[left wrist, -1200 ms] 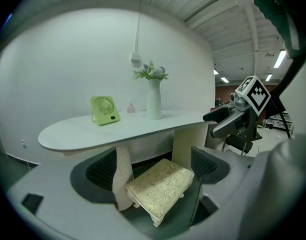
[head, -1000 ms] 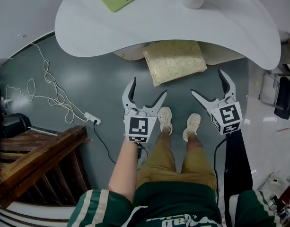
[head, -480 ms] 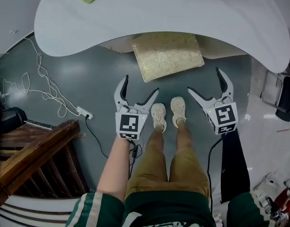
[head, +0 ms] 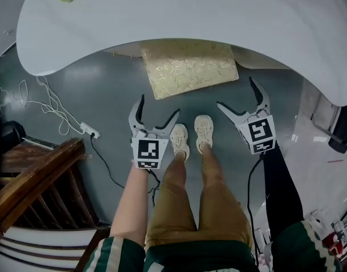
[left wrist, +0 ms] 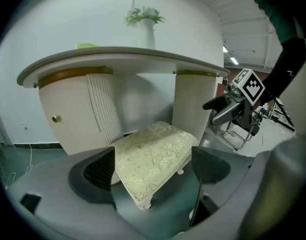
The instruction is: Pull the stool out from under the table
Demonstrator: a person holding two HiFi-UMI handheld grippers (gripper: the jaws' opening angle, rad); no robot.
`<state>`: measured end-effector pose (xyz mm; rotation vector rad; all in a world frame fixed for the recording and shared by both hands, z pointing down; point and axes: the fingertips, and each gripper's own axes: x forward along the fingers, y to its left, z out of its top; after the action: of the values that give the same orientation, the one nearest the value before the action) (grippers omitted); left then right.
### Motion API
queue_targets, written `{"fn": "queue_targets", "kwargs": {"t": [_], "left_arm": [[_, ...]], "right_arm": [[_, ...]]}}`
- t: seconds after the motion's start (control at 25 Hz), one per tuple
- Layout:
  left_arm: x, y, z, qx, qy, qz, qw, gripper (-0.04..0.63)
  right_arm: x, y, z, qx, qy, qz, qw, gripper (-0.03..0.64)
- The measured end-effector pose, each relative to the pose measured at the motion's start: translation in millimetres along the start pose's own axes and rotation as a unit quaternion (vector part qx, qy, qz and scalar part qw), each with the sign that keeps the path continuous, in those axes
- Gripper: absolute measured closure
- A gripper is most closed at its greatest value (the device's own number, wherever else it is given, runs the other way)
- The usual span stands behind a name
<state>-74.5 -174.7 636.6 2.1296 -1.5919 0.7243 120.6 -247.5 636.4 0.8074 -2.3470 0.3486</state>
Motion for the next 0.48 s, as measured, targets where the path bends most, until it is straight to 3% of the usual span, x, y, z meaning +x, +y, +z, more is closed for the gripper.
{"fn": "queue_targets", "kwargs": {"t": [0.48], "left_arm": [[53.4, 2.9, -85.0, -0.020, 0.049, 0.024, 0.9983, 0.121]], "right_arm": [[75.9, -27.5, -83.0, 0.007, 0.002, 0.001, 1.000, 0.084]]}}
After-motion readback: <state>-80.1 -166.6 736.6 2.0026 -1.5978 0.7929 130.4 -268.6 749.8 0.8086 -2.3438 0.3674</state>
